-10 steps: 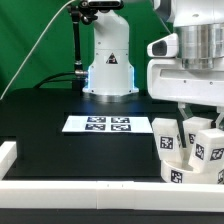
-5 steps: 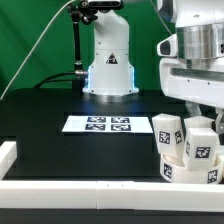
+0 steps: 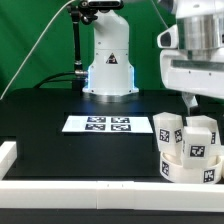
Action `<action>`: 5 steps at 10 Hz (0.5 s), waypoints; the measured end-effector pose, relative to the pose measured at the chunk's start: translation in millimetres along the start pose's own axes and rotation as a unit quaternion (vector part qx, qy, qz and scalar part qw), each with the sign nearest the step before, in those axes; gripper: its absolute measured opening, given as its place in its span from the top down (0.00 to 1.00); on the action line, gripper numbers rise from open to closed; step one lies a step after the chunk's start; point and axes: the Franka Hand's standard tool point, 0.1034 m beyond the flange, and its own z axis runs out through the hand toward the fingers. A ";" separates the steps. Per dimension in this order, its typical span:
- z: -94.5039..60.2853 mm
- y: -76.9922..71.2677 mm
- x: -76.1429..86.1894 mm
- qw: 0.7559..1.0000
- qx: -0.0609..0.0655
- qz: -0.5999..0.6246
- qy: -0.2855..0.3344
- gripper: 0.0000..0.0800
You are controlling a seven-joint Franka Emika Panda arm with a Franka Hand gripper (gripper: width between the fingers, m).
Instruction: Assemble stool
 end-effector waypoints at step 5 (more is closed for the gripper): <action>2.4 1.5 -2.7 0.988 -0.013 -0.152 0.000 0.19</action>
Offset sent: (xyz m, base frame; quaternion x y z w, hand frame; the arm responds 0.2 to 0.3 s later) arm 0.0000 0.0000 0.0000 0.0000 0.0000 -0.1938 0.9810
